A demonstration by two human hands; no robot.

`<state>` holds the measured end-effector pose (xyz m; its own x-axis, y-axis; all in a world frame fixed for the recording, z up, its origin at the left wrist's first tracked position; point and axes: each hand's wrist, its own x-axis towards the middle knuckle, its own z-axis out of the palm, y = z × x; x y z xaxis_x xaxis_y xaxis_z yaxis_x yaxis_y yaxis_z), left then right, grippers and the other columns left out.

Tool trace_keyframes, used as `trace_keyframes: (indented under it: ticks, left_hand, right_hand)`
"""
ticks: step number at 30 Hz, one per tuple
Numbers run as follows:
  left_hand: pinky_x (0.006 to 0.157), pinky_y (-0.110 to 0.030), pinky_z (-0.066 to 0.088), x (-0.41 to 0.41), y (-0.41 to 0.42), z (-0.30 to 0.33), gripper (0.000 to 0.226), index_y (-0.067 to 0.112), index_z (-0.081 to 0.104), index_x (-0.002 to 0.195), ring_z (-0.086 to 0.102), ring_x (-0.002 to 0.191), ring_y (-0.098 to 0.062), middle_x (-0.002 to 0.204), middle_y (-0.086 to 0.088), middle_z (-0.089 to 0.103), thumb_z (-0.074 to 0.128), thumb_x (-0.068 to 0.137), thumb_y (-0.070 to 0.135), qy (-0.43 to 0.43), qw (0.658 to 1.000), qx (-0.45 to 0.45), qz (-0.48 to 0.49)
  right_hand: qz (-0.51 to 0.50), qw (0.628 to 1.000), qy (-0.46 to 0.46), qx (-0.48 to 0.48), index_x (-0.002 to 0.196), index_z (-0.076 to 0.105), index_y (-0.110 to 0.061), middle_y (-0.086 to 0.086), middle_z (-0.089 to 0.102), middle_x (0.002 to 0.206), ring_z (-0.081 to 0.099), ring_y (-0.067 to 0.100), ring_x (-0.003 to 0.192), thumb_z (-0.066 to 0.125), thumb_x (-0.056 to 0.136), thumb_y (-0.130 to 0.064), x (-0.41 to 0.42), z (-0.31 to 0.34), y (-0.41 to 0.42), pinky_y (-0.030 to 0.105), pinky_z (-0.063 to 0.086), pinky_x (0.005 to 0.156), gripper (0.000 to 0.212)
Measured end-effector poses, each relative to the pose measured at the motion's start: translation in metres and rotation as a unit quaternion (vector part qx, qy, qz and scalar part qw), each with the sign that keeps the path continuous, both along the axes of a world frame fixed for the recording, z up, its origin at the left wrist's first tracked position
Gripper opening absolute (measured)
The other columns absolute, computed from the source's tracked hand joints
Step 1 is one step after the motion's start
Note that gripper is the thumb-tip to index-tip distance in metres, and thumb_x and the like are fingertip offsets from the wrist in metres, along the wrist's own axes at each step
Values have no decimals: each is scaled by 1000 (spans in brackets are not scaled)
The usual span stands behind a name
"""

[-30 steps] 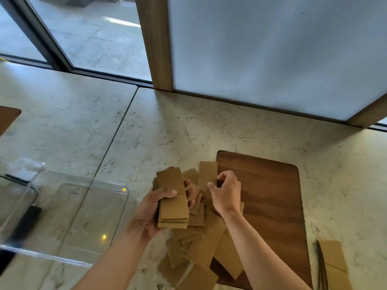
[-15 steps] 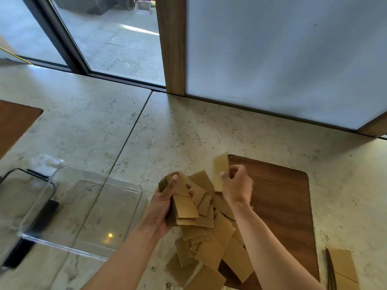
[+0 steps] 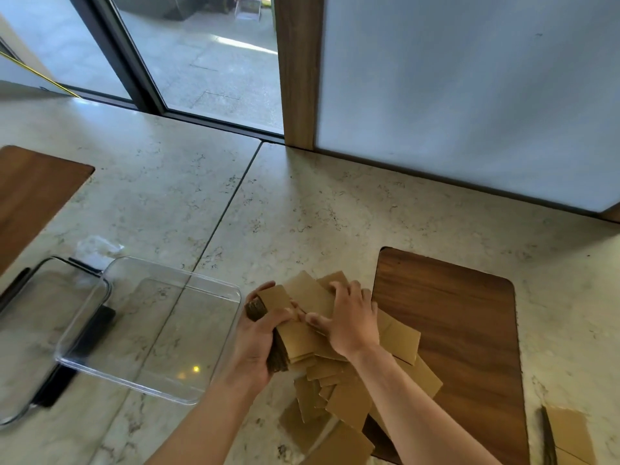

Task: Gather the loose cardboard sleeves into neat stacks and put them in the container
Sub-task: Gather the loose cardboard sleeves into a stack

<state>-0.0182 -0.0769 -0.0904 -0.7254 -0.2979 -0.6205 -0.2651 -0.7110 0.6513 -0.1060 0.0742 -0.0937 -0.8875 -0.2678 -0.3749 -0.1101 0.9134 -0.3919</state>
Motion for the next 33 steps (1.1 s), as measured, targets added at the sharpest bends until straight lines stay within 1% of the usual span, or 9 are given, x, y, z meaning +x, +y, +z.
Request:
trace_keyframes:
  ticks: [4,8,11,15,22,24,28,30,33]
  left_hand:
    - [72,-50,65,-1,9,7,66,29,63,127,74,75,-30,89,-16,76,90,68,15,-5,999,31,11]
    - [78,-54,64,-1,8,19,69,17,57,138,74,84,-38,99,-19,76,86,76,30,-20,998,54,-3]
    - [86,-59,62,-1,4,30,72,16,63,139,70,111,-47,128,-26,71,75,81,56,-39,983,126,-127]
    - [96,-59,56,4,14,36,68,8,62,141,64,120,-47,135,-31,62,80,86,43,46,943,213,-253]
    - [80,-51,63,17,16,12,65,1,73,124,73,92,-41,111,-28,73,91,64,20,1,966,161,-202]
    - [76,-51,64,24,10,3,74,1,73,125,75,88,-39,110,-25,76,90,55,20,-27,978,139,-155]
    - [70,-55,63,36,-1,4,83,16,72,130,77,93,-43,116,-30,74,100,52,18,-12,986,136,-92]
    - [77,-58,61,39,-4,2,80,42,65,136,75,97,-43,117,-28,74,94,65,16,27,988,139,-54]
    - [96,-60,53,38,-5,1,92,29,55,148,70,93,-38,114,-25,70,96,66,26,15,988,146,-49]
  right_hand:
    - [-208,943,-50,-254,102,63,-26,-9,67,106,66,13,103,76,93,-33,-19,12,19,12,47,70,17]
    - [-192,870,-187,-413,107,71,-22,9,72,107,72,22,76,65,102,-23,-20,47,42,32,57,51,7]
    - [-5,911,-235,-340,100,76,-37,-11,75,96,68,9,63,74,90,-41,-23,75,58,22,51,51,11]
    - [153,941,-174,-247,109,69,-47,-19,69,113,65,0,103,83,85,-41,-22,90,41,21,54,87,29]
    - [-40,929,-26,-368,117,65,-45,-21,70,118,61,-3,114,69,98,-32,11,44,4,20,52,98,24]
    - [-115,956,8,-271,119,62,-43,-10,65,125,59,9,120,63,101,-36,4,28,10,28,50,102,20]
    - [38,999,-28,14,145,45,-33,-3,45,135,43,19,128,72,83,-66,8,3,16,38,38,112,75]
    - [-58,993,-28,-103,129,55,-33,-11,57,125,56,8,111,78,86,-49,3,2,22,25,49,95,52]
    - [-201,946,-40,-249,107,61,-33,-12,70,106,66,1,90,73,95,-30,-8,11,33,11,47,64,17]
